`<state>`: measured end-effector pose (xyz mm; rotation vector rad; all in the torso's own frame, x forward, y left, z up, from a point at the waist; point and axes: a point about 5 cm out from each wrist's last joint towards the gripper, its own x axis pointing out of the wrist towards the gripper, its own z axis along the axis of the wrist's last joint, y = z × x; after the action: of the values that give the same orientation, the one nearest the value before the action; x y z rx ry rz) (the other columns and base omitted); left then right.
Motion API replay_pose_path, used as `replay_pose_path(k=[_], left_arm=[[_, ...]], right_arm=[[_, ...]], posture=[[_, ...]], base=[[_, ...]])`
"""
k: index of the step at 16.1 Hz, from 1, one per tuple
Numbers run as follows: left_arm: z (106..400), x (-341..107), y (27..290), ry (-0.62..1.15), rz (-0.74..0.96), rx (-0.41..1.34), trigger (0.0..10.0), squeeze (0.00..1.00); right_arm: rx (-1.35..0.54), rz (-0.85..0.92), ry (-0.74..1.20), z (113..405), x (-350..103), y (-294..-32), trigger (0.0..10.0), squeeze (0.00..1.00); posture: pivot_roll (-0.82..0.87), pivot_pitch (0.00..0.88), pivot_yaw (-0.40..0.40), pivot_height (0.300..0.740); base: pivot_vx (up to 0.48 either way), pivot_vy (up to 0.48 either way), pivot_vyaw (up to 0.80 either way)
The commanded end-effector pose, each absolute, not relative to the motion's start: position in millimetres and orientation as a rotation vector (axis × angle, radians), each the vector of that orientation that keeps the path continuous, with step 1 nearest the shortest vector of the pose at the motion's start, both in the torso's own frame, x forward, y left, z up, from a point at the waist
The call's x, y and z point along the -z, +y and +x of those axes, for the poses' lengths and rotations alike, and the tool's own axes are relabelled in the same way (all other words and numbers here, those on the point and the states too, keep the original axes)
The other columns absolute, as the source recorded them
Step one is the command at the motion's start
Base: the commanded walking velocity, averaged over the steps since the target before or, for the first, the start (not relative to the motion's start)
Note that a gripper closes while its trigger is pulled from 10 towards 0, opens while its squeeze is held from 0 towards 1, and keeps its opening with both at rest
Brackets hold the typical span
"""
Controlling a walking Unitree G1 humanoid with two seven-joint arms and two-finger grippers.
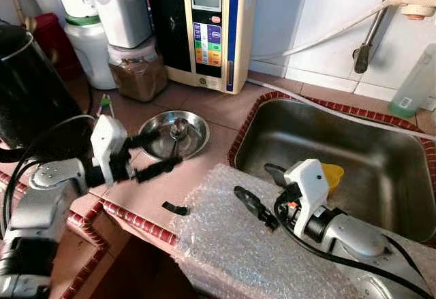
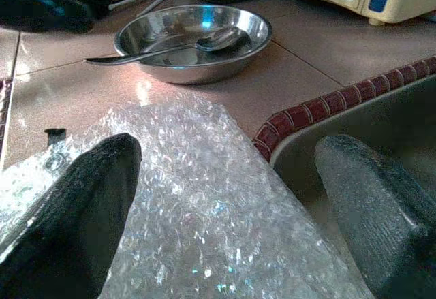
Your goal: Kitchen organization
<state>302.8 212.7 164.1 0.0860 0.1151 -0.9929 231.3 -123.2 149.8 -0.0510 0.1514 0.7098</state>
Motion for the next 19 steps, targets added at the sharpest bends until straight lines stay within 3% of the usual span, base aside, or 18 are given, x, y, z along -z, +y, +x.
replay_pose_path(k=[1,8,13,14,15,16,19], left_arm=[[299.0,-166.7,212.6,0.13,0.098,1.027,10.0,1.0],[288.6,-158.0,214.1,0.22,0.14,1.091,10.0,1.0],[295.8,-149.3,205.8,0.172,0.159,1.029,10.0,1.0],[295.6,-147.8,204.1,0.155,0.174,1.019,10.0,0.84],[295.4,-146.2,203.4,0.154,0.167,1.017,10.0,0.26],[295.7,-141.7,201.4,0.133,0.198,0.997,10.0,0.0],[295.8,-132.7,196.2,0.128,0.202,0.987,10.0,0.0]], right_arm=[[-0.716,-0.056,0.148,231.6,-149.5,-123.7,10.0,0.0],[-0.715,-0.056,0.156,231.4,-145.8,-122.8,10.0,0.0],[-0.701,-0.052,0.151,229.9,-146.6,-123.2,10.0,0.0],[-0.696,-0.051,0.15,229.7,-146.9,-124.3,10.0,0.0],[-0.694,-0.051,0.149,229.6,-146.9,-124.4,10.0,0.0],[-0.693,-0.051,0.148,229.7,-147.2,-124.3,10.0,0.0],[-0.692,-0.052,0.146,230.2,-147.6,-123.6,10.0,0.0]], posture=[[0.03,0.016,0.047,0.74],[0.03,0.022,0.055,0.74],[0.02,0.031,0.06,0.74],[0.01,0.033,0.06,0.74],[0.01,0.033,0.06,0.74],[0.01,0.035,0.059,0.74],[0.01,0.036,0.06,0.74]], base=[[0.0,0.0,0.0],[0.0,0.0,0.0],[0.0,0.0,0.0],[0.0,0.0,0.0],[0.0,0.0,0.0],[0.0,0.0,0.0],[0.0,0.0,0.0]])
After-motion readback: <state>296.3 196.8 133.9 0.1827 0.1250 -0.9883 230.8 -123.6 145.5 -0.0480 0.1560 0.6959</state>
